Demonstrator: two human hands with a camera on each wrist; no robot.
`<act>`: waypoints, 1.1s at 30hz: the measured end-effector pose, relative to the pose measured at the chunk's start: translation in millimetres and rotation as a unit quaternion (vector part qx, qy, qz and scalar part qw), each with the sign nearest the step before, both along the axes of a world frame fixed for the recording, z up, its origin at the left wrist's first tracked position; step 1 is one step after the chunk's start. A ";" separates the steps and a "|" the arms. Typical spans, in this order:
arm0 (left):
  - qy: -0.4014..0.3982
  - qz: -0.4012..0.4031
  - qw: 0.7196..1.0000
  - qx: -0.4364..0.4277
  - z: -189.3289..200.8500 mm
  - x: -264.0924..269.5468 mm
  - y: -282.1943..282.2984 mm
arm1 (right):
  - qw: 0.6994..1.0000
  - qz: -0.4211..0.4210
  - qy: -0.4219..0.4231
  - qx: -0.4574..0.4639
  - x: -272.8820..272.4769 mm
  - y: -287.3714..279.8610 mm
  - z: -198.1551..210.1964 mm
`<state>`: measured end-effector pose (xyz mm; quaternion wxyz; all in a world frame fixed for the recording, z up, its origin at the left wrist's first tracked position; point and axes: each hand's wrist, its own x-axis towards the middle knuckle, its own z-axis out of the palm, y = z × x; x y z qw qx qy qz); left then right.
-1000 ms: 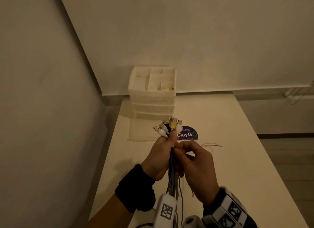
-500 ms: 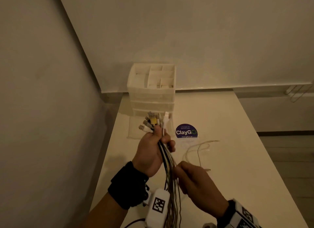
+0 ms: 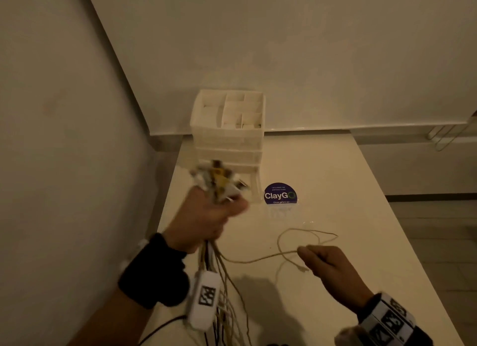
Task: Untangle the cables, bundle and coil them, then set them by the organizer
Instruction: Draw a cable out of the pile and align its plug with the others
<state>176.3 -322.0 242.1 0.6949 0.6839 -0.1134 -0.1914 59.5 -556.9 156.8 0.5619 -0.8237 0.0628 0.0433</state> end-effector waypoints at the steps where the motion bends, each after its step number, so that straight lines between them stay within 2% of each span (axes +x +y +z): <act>1: -0.029 -0.026 0.998 0.046 -3.6 -8.9 -14.0 | 1.000 0.010 -0.008 0.020 8.1 6.7 11.0; 3: -0.066 -0.068 0.992 0.084 -11.6 -21.8 -39.3 | 0.997 0.011 -0.013 0.079 24.8 18.7 31.0; 4: -0.057 -0.071 0.992 0.087 -15.0 -25.1 -48.4 | 0.993 -0.002 -0.012 0.116 32.3 22.4 39.0; 6: -0.025 -0.047 0.995 0.083 -17.9 -27.0 -57.5 | 0.982 -0.024 -0.007 0.188 41.7 25.9 50.2; 9: -0.034 -0.035 0.996 0.081 -20.2 -25.2 -55.9 | 0.968 -0.022 -0.004 0.250 43.6 27.8 53.4; 12: -0.042 -0.011 0.996 0.075 -20.0 -22.2 -48.8 | 0.973 0.010 -0.016 0.229 40.0 29.4 49.1; 15: -0.009 0.099 0.995 0.003 -20.2 -7.2 -32.5 | 0.982 0.024 -0.017 0.185 33.9 23.7 41.0; 19: -0.041 0.174 0.982 -0.059 -8.8 9.6 -1.3 | 0.991 0.055 -0.015 0.120 24.2 15.3 27.8; 22: -0.023 0.262 0.958 -0.112 -2.0 19.0 18.3 | 0.995 0.036 -0.007 0.095 18.8 6.8 19.1; 24: -0.039 0.321 0.941 -0.096 -5.1 25.2 30.8 | 0.996 0.016 -0.005 0.087 15.3 2.0 14.1; 26: -0.084 0.354 0.931 -0.029 -13.1 25.4 36.4 | 0.997 0.002 -0.002 0.076 13.9 2.2 11.4; 28: -0.128 0.331 0.935 0.015 -16.7 15.7 29.8 | 0.997 -0.011 0.005 0.079 17.3 7.4 13.0; 29: -0.152 0.292 0.944 0.021 -15.2 7.5 20.3 | 0.996 -0.015 0.006 0.084 20.7 11.2 15.9; 31: -0.173 0.166 0.970 0.037 -12.2 -11.5 -2.2 | 0.994 -0.009 -0.001 0.112 28.3 20.7 26.2; 33: -0.158 0.042 0.985 0.060 -14.7 -24.9 -23.0 | 0.984 0.002 -0.007 0.177 36.0 31.4 39.1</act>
